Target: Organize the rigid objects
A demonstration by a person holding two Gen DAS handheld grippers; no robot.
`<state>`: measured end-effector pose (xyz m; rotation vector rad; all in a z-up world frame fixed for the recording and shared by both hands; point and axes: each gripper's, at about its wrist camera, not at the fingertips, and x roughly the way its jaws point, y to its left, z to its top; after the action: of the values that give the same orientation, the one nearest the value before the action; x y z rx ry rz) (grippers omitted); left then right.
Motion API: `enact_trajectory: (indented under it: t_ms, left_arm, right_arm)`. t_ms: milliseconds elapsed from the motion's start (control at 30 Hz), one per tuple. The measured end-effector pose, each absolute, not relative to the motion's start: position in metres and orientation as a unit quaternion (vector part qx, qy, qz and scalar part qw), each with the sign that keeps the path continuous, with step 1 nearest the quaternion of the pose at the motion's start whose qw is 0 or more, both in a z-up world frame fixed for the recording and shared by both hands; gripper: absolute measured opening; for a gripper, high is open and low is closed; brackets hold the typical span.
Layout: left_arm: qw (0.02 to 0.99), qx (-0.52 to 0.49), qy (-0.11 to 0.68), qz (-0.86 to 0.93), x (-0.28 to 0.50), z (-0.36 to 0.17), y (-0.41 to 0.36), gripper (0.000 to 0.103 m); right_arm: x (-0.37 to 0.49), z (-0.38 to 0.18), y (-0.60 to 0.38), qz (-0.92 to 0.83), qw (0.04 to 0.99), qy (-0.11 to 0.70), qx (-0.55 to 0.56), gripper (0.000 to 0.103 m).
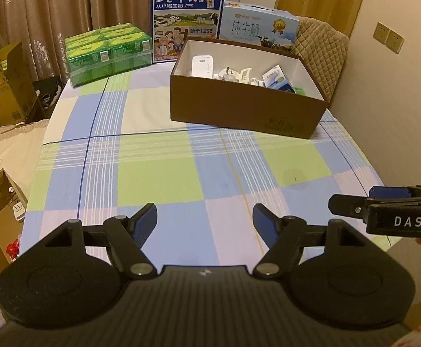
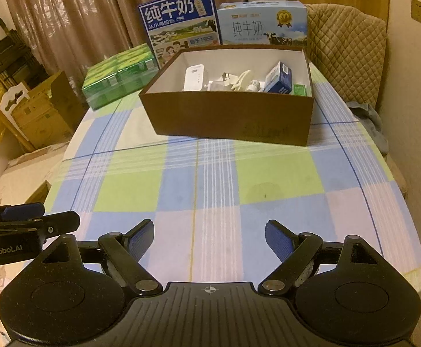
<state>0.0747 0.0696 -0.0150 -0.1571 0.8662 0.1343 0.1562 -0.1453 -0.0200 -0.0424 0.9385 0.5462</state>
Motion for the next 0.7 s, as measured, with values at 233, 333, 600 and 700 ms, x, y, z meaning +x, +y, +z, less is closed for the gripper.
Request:
enact_trajectory:
  t_ms: [233,333,600,700]
  left_arm:
    - [0.903,-0.075,0.420,0.059,0.060,-0.017,0.064,0.070]
    - [0.903,-0.073,0.420,0.059,0.056,-0.017,0.063,0.070]
    - [0.904,-0.070,0.419,0.056,0.053,-0.016,0.057,0.070]
    - [0.904,-0.071,0.419,0.057,0.052,-0.016,0.057,0.070]
  right_arm:
    - [0.136,-0.020,-0.149,0.258,0.857,0.446,-0.017,0.081]
    - [0.129,-0.020,-0.151,0.259,0.857,0.446,-0.018,0.081]
    - [0.124,-0.019,-0.156,0.256,0.857,0.446,-0.015,0.081]
    - [0.124,-0.019,-0.157,0.257,0.857,0.446,-0.016,0.081]
